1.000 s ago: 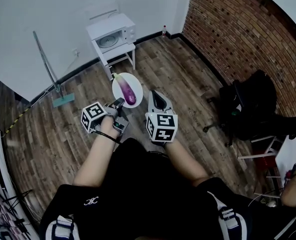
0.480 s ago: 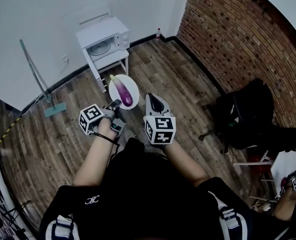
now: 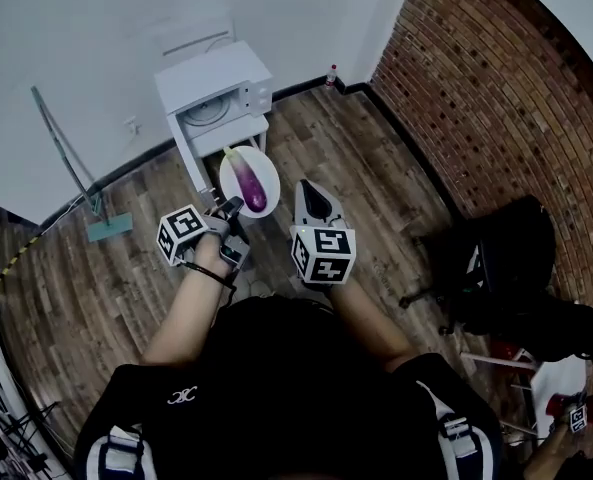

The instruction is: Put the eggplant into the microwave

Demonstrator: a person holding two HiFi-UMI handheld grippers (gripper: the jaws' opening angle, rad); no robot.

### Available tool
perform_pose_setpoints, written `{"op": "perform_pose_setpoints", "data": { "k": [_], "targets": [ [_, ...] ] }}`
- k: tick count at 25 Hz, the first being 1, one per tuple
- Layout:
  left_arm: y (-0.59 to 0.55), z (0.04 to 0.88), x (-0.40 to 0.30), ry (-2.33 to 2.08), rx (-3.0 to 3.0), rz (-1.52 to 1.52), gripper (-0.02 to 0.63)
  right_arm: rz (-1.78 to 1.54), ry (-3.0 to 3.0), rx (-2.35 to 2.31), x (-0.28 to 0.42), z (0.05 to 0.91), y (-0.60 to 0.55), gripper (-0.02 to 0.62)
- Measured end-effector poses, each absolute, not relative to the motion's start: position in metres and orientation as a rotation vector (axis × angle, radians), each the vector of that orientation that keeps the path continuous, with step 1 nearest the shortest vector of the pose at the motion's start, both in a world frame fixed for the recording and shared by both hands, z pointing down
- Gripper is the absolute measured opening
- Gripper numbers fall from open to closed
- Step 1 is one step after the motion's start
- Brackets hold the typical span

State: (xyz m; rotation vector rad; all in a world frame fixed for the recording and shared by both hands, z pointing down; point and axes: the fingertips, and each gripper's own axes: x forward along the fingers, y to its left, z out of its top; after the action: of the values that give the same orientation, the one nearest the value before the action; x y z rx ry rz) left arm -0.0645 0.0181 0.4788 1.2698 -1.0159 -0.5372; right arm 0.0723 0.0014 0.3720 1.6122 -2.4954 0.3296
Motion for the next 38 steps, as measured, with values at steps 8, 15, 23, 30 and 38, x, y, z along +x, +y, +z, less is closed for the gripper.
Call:
{"op": "perform_pose_setpoints", "data": {
  "k": [8, 15, 23, 30, 38],
  "targets": [
    [-0.038, 0.487, -0.095, -1.068, 1.261, -0.529, 0.017, 0.364, -2.539, 1.554, 0.039, 0.380, -0.060, 0.012],
    [-0.061, 0.499, -0.108, -1.101, 1.230, -0.542, 0.017, 0.380, -2.591, 1.459, 0.012, 0.389, -0.098, 0.012],
    [-0.109, 0.512, -0.132, -1.204, 1.166, -0.637, 0.017, 0.363, -2.686, 1.239, -0.026, 0.400, -0.166, 0.012],
    [-0.181, 0.532, -0.135, -1.287, 1.083, -0.779, 0.015, 0.300, -2.761, 1.001, -0.043, 0.412, -0.255, 0.012],
    [-0.252, 0.556, -0.121, -1.400, 0.952, -0.881, 0.017, 0.278, -2.780, 0.718, -0.041, 0.423, -0.355, 0.012]
  ]
}}
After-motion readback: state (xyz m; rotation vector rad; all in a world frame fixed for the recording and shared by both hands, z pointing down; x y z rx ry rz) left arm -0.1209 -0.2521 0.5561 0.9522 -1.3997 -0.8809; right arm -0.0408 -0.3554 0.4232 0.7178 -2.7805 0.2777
